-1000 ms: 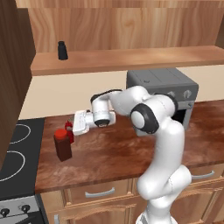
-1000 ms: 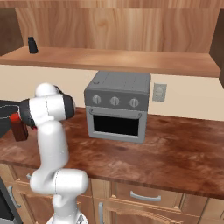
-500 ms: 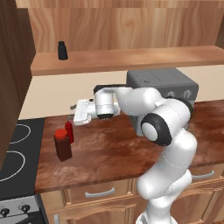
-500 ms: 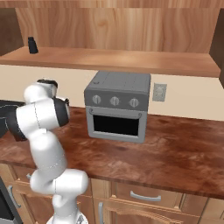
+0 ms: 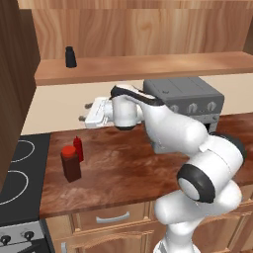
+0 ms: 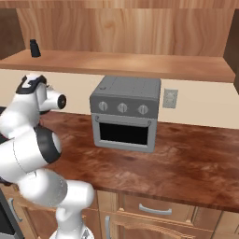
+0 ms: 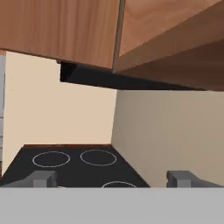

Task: Collect the paprika, ketchup, and shaker from the cabinet and place them next to the stove.

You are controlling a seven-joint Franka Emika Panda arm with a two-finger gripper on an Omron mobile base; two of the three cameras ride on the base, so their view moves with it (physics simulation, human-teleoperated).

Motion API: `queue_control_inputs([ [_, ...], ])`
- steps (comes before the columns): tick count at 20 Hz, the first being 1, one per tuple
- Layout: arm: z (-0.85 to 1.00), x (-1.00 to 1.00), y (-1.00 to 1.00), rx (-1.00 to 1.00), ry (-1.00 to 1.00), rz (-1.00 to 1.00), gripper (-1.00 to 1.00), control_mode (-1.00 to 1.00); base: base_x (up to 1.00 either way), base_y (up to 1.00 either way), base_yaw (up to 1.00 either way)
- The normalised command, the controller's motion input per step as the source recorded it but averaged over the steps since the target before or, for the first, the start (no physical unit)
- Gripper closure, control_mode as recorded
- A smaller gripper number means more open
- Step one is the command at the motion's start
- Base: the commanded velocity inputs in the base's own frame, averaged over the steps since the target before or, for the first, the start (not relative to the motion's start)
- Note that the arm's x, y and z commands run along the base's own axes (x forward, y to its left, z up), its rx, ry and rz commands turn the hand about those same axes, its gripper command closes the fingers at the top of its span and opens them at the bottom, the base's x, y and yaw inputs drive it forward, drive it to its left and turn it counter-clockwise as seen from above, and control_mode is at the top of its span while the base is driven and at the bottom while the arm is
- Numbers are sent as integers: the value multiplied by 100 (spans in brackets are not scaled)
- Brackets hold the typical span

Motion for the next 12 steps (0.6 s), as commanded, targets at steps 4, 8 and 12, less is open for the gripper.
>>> queue_control_inputs([
  [4, 100, -55, -26, -2, 1, -16, -100, -100, 0, 0, 0],
  [8, 100, -55, -27, -3, 5, -16, -100, -100, 0, 0, 0],
  [12, 98, -56, -27, -2, 7, -16, -100, -100, 0, 0, 0],
])
